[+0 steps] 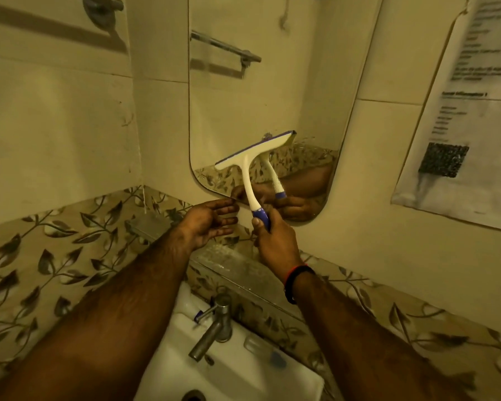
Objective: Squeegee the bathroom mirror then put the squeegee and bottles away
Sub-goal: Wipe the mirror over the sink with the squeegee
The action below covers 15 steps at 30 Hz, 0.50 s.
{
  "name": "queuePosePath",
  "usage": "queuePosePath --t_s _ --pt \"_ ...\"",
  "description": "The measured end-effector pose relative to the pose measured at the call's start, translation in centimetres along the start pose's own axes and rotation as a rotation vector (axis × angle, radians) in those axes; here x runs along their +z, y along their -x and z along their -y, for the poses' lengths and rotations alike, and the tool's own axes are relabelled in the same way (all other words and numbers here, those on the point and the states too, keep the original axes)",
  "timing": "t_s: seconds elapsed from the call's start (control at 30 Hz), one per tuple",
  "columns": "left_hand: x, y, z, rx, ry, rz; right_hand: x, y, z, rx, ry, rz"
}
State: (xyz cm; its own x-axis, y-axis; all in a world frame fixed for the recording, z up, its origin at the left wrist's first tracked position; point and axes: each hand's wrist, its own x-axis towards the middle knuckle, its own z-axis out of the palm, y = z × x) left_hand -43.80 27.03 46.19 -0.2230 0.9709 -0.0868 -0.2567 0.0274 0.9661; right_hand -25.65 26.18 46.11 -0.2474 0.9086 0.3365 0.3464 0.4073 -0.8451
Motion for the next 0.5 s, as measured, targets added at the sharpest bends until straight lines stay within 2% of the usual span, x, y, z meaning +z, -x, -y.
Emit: queuePosePath --t_s 0.5 --pt "3.0 1.1 0.9 0.053 0.066 -0.144 -6.2 4.7 -3.8 0.031 0.199 0.032"
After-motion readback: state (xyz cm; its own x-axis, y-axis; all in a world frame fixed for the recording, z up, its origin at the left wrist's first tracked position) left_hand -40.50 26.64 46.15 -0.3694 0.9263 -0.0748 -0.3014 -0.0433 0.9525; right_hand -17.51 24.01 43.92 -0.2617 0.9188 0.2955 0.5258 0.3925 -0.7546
